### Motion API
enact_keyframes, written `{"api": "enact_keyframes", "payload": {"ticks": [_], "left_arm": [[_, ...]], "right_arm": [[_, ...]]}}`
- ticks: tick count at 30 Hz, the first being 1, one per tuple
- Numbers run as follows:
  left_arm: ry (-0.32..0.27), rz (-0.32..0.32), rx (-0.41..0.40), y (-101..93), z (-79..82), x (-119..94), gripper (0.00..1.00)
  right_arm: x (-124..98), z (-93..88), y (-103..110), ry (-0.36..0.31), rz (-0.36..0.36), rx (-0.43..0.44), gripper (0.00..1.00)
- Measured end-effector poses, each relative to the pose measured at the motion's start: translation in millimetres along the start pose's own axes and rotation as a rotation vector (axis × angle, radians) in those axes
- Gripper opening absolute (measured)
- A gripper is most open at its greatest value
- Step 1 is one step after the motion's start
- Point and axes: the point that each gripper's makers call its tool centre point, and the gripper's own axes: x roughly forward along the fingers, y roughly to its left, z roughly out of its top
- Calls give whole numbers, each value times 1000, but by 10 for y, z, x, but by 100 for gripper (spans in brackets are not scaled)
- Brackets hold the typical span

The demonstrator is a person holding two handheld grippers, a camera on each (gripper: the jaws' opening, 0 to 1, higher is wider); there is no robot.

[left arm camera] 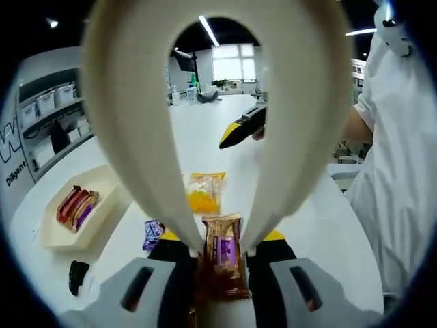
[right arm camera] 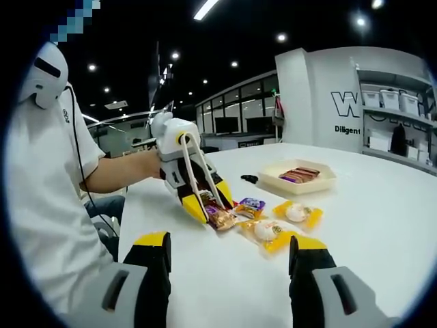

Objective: Place the target food into the container with the food tongs after gripping and lifting it, then release it inside without dropping or visibly crushing the food.

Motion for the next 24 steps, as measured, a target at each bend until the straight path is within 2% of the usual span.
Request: {"api": "enact_keyframes", "payload": {"ticks": [24], "left_arm": [[2, -8, -1, -14, -13, -3, 24]], "right_arm": [[-24, -6, 0, -3, -5, 0, 69]]}}
